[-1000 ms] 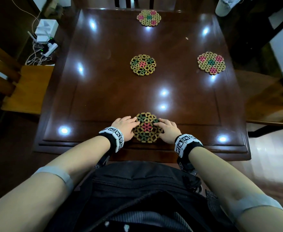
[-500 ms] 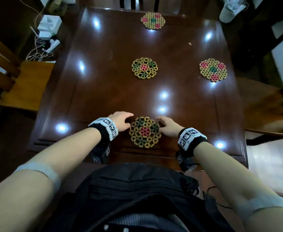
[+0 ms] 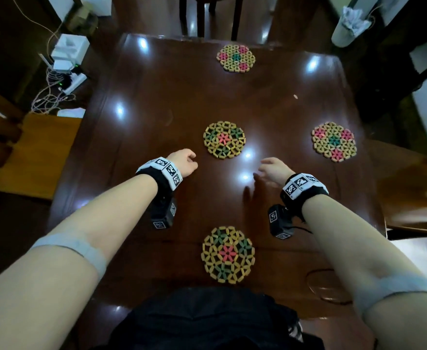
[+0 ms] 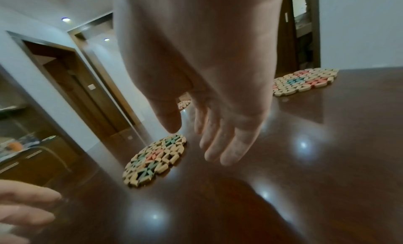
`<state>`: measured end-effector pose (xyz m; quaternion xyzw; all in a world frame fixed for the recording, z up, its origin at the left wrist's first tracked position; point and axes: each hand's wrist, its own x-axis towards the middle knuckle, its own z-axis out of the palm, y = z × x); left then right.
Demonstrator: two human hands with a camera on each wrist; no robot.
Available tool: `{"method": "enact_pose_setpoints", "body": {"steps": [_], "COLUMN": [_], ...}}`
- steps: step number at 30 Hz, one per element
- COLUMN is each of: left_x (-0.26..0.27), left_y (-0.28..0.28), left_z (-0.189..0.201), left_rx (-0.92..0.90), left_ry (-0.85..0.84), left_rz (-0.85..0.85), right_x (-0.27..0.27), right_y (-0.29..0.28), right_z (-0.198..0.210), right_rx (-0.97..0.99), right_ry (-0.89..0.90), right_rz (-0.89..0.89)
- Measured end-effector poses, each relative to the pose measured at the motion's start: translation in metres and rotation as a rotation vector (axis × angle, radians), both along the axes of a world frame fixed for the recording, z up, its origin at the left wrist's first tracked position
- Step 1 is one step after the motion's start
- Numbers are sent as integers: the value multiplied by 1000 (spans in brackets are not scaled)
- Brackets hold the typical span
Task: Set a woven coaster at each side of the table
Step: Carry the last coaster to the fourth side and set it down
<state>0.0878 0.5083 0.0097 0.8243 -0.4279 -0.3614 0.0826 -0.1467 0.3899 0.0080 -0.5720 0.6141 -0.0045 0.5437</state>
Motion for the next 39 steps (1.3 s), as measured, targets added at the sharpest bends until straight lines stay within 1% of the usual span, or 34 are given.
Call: {"method": "enact_pose_setpoints", "body": {"steps": [2, 4, 6, 10, 13, 15, 16, 18, 21, 24, 27, 30, 33, 37, 39], "left_x": [7, 11, 14, 20, 25, 27, 27, 25, 23, 22, 16, 10, 1, -13, -19], "left_y": [-26, -48, -66, -94, -108, -111, -110, -106, -94, -80, -67, -52, -32, 3, 24], "left_z": [-5, -11, -17, -30, -39, -43, -46, -49, -50, -44, -30, -13, 4, 21, 25], "left_rx": [-10, -10, 4, -15, -93, -99, -90, -77, -56, -78, -105, -152, -193, -280, -281], "left_ry": [29, 42, 58, 124, 233, 305, 328, 329, 245, 217, 187, 169, 160, 146, 134], "left_rz": [37, 53, 64, 123, 229, 309, 330, 316, 255, 223, 177, 151, 162, 155, 168], "right_x": [20, 34, 47, 75, 93, 102, 104, 106, 102, 94, 84, 74, 60, 43, 34], "right_y": [-16, -28, -33, -45, -55, -57, -58, -53, -40, -27, -12, 4, 22, 46, 62], "right_z": [-3, -9, -15, -25, -27, -28, -30, -33, -33, -28, -22, -5, 20, 40, 43], "right_rx": [-15, -102, -126, -77, -60, -32, -12, 29, 33, 14, 6, 6, 52, 44, 56], "right_ry": [-8, 45, 77, 5, -7, 11, 17, 3, -8, -57, -67, -114, -217, -257, -293], "right_rz": [-62, -63, -100, -170, -255, -265, -260, -221, -166, -198, -203, -197, -225, -179, -156]}}
